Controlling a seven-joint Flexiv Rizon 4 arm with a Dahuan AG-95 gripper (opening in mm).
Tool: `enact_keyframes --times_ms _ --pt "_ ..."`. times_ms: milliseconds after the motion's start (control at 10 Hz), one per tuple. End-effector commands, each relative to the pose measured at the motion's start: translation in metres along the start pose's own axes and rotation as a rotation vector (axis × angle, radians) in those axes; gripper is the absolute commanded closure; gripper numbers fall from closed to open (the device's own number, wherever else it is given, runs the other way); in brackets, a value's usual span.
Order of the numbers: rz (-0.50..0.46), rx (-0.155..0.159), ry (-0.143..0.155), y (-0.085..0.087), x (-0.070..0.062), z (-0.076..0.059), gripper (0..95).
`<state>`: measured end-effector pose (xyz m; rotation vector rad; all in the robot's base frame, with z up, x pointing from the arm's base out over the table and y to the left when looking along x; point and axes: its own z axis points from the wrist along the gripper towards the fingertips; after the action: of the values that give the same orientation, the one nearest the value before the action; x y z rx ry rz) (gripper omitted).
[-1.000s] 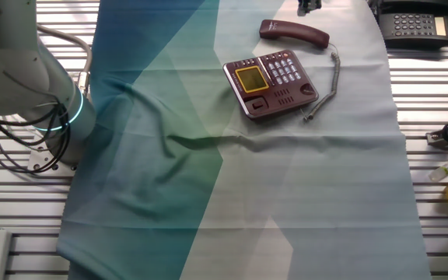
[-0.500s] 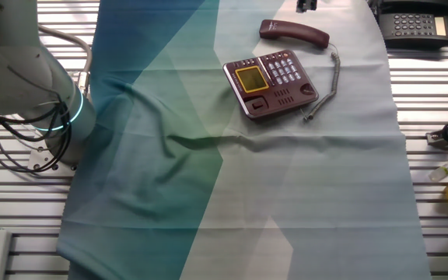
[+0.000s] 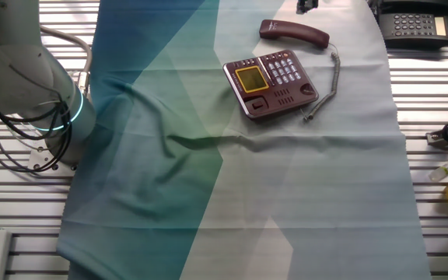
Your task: Place the handset of the telephone on the corresponding phone cradle
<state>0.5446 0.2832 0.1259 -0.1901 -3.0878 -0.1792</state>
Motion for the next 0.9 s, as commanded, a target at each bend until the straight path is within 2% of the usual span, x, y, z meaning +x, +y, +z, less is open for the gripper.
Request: enact_keyframes --times_ms 100,300,400,600,900 --pt "-0.008 0.009 -0.003 0.000 0.001 0.002 57.0" --pt "-0.007 0.028 -0.008 0.001 0.001 0.009 57.0" --pt "-0.006 0.033 -0.010 0.002 0.001 0.012 38.0" --pt "-0.004 0.049 -0.014 0.003 0.001 0.019 38.0" --pt "-0.003 0.054 -0.021 0.004 0.002 0.026 38.0"
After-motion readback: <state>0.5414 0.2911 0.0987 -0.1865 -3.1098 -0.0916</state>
